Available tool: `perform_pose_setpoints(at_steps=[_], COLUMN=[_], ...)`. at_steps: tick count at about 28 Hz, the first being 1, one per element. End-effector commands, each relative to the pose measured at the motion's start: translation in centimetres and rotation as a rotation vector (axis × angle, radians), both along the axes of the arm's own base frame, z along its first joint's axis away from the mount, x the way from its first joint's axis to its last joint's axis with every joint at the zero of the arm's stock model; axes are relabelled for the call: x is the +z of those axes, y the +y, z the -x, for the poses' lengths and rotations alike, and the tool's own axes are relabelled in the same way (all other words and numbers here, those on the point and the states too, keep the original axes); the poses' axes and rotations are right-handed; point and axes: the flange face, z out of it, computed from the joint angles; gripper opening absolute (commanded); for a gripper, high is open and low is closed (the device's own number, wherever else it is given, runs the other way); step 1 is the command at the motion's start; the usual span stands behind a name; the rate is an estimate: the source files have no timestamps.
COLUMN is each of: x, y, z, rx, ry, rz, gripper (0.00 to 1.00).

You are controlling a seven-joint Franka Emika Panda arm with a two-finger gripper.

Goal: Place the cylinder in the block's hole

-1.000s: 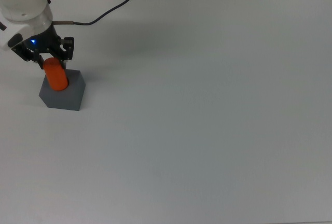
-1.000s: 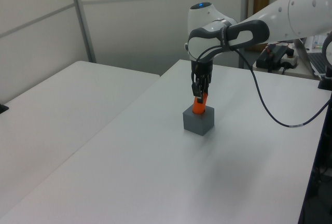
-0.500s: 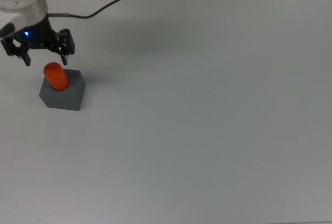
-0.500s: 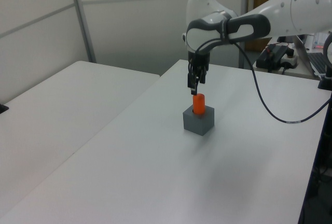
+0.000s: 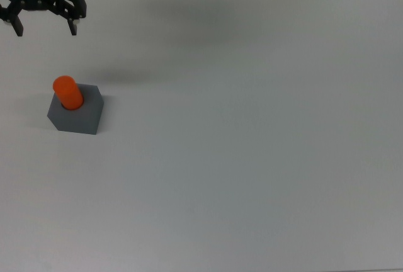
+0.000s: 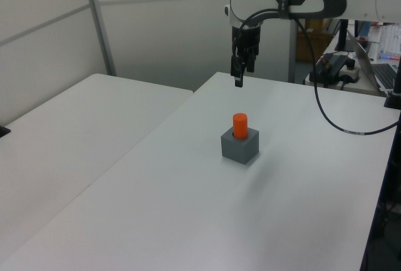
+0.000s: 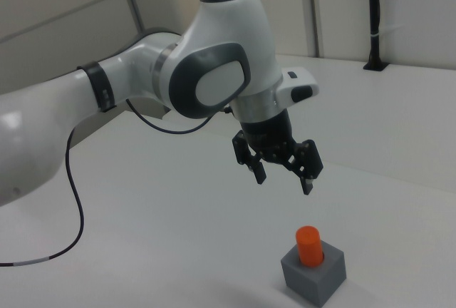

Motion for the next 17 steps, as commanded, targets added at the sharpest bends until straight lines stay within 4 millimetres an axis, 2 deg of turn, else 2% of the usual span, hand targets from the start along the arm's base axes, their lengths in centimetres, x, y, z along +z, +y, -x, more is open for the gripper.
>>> perform_pose_setpoints(at_steps=[1, 9, 11, 17], x=[-0.1, -0.9, -1.1, -1.4], y=[1.0, 1.7, 2.8, 4.3], z=[0.1, 0.1, -0.2, -0.3], rx=[0.020, 0.033, 0.053, 0.066], ry=[0.041, 0.078, 0.081, 0.094], rz=[-0.017, -0.033, -0.032, -0.033], gripper=[1.00, 1.00, 1.00, 1.00])
